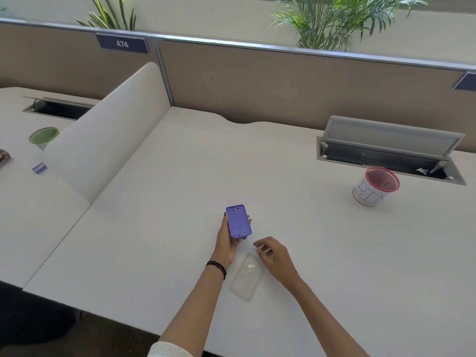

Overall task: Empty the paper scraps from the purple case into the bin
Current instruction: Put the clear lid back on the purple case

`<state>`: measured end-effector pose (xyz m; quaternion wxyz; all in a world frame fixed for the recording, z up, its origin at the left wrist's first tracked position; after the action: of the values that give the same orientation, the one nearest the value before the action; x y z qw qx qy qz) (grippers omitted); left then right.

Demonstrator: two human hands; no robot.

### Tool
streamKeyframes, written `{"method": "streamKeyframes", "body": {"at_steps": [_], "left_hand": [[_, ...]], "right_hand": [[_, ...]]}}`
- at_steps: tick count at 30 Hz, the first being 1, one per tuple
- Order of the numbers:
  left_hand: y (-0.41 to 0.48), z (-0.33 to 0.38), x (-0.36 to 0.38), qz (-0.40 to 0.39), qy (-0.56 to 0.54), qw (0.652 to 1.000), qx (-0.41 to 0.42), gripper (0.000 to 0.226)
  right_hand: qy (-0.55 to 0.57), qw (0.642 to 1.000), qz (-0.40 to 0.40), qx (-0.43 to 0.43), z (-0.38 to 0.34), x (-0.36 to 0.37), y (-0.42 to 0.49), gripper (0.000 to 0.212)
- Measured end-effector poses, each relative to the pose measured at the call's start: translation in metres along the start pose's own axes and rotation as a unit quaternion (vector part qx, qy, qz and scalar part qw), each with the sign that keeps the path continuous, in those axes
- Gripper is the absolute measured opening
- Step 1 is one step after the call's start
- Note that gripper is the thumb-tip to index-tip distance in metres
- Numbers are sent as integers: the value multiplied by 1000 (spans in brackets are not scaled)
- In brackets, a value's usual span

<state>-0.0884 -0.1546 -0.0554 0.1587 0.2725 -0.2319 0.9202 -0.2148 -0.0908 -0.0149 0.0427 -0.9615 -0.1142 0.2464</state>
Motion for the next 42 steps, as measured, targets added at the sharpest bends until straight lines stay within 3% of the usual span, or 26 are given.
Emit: {"method": "streamKeyframes", "body": {"at_steps": [8,13,19,23,34,38,42], "left_hand": [[-1,-3,4,-10,-1,1000,-10,44],[-2,-5,6,-34,9,999,-17,45],[-4,-5,8,-44,8,999,-14,44],[-4,-6,6,-41,5,999,-12,44],[-6,-3,11,-45,1,999,-11,42],[-6,-3,12,-47,3,999,-10,42],[-5,-4,11,-49,5,999,-15,42]], "right_hand": [[-86,994,-37,53,14,12,1,5],[-116,990,-25,71,13,14,1,16],[-191,981,-16,-8,4,17,-6,9],[-220,975,23,-29,5,8,-11,20],[-23,995,83,58,25,-19,-21,15],[69,980,170,72,31,-40,-26,14],[173,941,285,62,28,-65,-34,12]]}}
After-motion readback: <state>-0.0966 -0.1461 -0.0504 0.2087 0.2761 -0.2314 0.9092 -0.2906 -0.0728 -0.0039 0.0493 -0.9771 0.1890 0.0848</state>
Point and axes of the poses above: each hand's wrist, its own y-axis towards the middle knuckle, its own x-axis out of the palm, z = x × y, the point moved 10 cm from there along y, towards the middle knuckle, and after that the axes turned 15 degrees about -z, right-handed, at the moved point
